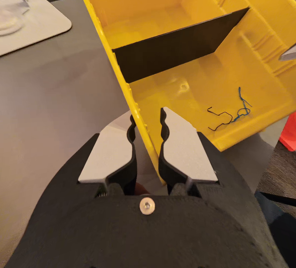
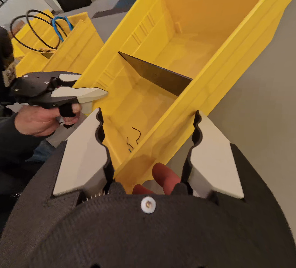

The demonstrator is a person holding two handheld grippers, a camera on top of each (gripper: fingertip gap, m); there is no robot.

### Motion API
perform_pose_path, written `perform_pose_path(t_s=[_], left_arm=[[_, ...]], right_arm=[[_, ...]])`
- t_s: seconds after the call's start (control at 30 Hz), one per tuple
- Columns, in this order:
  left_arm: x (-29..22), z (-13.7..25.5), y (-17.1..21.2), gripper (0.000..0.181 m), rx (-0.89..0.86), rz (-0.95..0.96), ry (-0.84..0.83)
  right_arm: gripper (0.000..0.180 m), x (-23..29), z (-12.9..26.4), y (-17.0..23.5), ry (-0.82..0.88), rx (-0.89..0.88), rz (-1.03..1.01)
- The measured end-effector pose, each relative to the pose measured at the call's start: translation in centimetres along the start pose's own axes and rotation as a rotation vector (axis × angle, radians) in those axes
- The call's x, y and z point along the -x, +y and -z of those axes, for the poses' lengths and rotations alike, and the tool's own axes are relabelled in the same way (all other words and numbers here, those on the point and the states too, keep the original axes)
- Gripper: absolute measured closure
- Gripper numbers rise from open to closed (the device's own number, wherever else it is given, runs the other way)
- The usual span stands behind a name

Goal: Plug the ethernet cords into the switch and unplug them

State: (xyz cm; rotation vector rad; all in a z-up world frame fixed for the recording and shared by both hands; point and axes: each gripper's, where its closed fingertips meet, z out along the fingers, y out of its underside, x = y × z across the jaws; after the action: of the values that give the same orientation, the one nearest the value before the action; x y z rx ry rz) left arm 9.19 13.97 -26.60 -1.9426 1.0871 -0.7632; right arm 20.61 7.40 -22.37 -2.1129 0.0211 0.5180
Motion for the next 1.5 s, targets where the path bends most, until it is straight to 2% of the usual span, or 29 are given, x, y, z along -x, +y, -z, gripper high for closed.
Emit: perform_pose_path(t_s=[0.13,0.33,0.57,0.67,0.73,0.87,0.97,1.1,1.2,1.27,1.37,1.47,1.5], left_arm=[[-1.0,-0.6,-0.2,0.142,0.033,-0.019,0.026],[-2.7,-0.9,-0.1,0.123,0.087,0.002,0.129],[-3.3,0.0,-0.6,0.112,0.067,-0.071,0.14],[-2.7,1.6,-1.7,0.107,0.035,-0.073,0.133],[-1.8,3.6,-2.3,0.111,0.006,-0.095,0.103],[3.1,9.4,-2.8,0.114,-0.037,-0.139,-0.075],[9.7,15.2,-2.2,0.116,-0.048,-0.097,-0.27],[20.8,23.7,1.8,0.117,0.047,-0.11,-0.637],[26.7,28.2,5.8,0.116,0.161,-0.079,-0.797],[29.1,29.5,8.1,0.117,0.22,-0.047,-0.837],[31.0,29.1,11.6,0.121,0.313,0.004,-0.804],[31.6,27.9,13.7,0.142,0.348,0.056,-0.749],[31.7,27.8,13.8,0.157,0.333,0.068,-0.746]], right_arm=[[0.077,-2.1,-0.4,0.8,0.055,0.054,0.025],[0.08,-4.4,-1.5,2.7,0.164,0.143,0.081],[0.112,-7.0,-1.4,2.8,0.338,0.224,0.261],[0.122,-7.7,-1.2,2.5,0.357,0.226,0.277],[0.126,-8.1,-1.0,2.4,0.378,0.234,0.303],[0.148,-9.4,-0.3,1.7,0.427,0.236,0.346],[0.151,-10.0,0.1,1.7,0.422,0.247,0.363],[0.152,-11.0,0.7,1.6,0.425,0.254,0.374],[0.152,-12.3,1.5,1.5,0.44,0.258,0.366],[0.152,-13.1,2.1,1.4,0.454,0.261,0.366],[0.152,-14.6,3.2,1.3,0.472,0.268,0.362],[0.153,-16.1,4.3,1.4,0.492,0.289,0.347],[0.153,-16.6,4.7,1.4,0.494,0.292,0.343]])
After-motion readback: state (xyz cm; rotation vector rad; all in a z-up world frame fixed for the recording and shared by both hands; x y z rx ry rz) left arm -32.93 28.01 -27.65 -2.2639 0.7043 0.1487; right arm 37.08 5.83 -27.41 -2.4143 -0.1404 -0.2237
